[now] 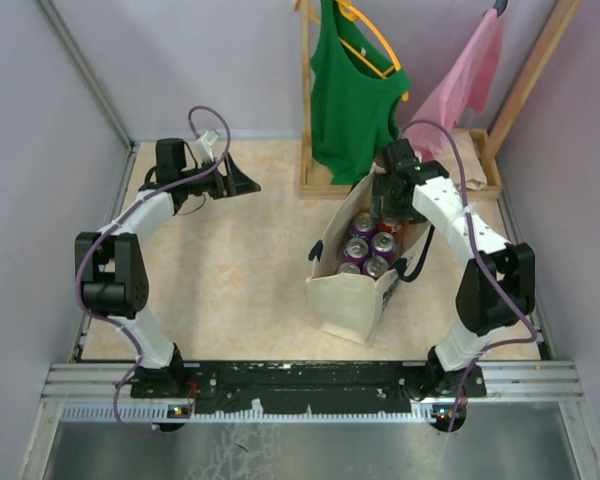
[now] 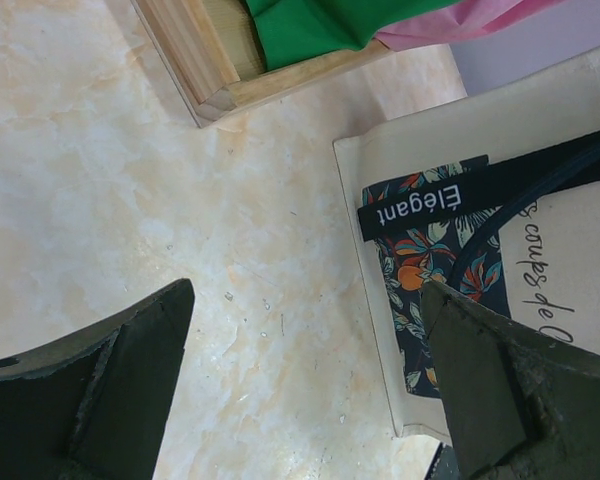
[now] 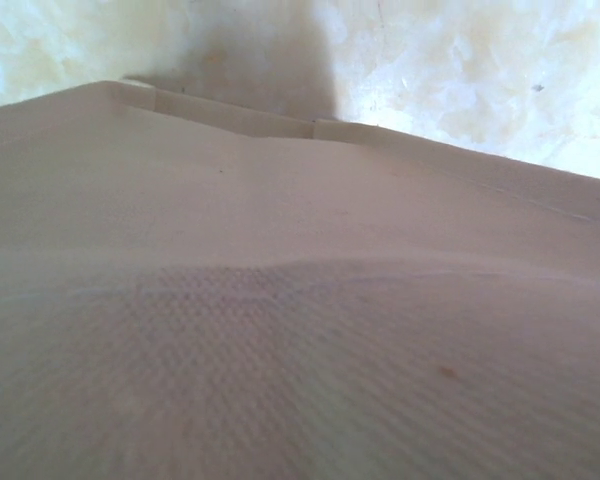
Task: Place the beverage into the canvas bag
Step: Place the drink in the canvas bag.
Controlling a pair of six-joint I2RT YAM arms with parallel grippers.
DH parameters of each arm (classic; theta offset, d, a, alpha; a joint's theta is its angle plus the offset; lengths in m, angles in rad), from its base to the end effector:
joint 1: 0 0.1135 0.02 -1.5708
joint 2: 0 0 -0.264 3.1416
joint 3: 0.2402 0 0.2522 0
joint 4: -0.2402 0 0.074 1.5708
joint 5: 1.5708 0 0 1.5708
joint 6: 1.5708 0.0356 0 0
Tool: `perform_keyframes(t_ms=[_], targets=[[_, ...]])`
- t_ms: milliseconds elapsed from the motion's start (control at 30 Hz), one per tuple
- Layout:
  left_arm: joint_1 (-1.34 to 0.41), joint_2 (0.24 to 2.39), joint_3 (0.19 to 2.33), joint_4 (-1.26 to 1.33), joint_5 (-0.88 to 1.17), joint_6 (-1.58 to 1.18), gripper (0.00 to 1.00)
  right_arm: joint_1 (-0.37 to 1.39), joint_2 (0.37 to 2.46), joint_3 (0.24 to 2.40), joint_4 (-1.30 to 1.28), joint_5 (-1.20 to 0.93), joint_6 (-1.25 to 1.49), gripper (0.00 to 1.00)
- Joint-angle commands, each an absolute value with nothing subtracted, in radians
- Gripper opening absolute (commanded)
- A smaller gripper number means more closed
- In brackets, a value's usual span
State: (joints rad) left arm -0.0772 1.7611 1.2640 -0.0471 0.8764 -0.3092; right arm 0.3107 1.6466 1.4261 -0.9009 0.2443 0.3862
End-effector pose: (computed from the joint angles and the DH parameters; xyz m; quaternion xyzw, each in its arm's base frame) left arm 0.3934 -0.0579 0.2585 0.1157 0.8076 -0.4481 0.3654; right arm 0.3257 0.0955 0.2839 0.0637 0.9659 -0.0361 0.2484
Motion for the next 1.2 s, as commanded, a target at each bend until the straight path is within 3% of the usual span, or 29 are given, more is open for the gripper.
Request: perform_keyframes(t_ms=[0,133,200,300,467,600,1167], targets=[[-0.09,1.725,1.262,-0.03,0.898,-0.304,1.0,0.3,1.577,1.504,-0.925,0.281,0.379,0.78],[-0.093,1.725,1.263,-0.027,0.897,-0.304,1.0,0.3,1.566,1.508,-0.925,0.278,0.384,0.77],[-0.092,1.724,1.263,-0.028,0.898,-0.304,1.0,0.301,1.561,1.511,-0.926,0.275,0.388,0.72],[-0.094,1.724,1.261,-0.029,0.899,-0.304,1.0,0.3,1.562,1.506,-0.928,0.275,0.391,0.57],[-0.095,1.723,1.262,-0.027,0.9,-0.303,1.0,0.301,1.576,1.473,-0.91,0.258,0.399,0.24],[-0.094,1.723,1.259,-0.029,0.9,-0.303,1.0,0.301,1.587,1.445,-0.896,0.253,0.4,0.08],[-0.095,1.717,1.253,-0.043,0.892,-0.289,1.0,0.3,1.678,1.33,-0.788,0.219,0.399,0.03]])
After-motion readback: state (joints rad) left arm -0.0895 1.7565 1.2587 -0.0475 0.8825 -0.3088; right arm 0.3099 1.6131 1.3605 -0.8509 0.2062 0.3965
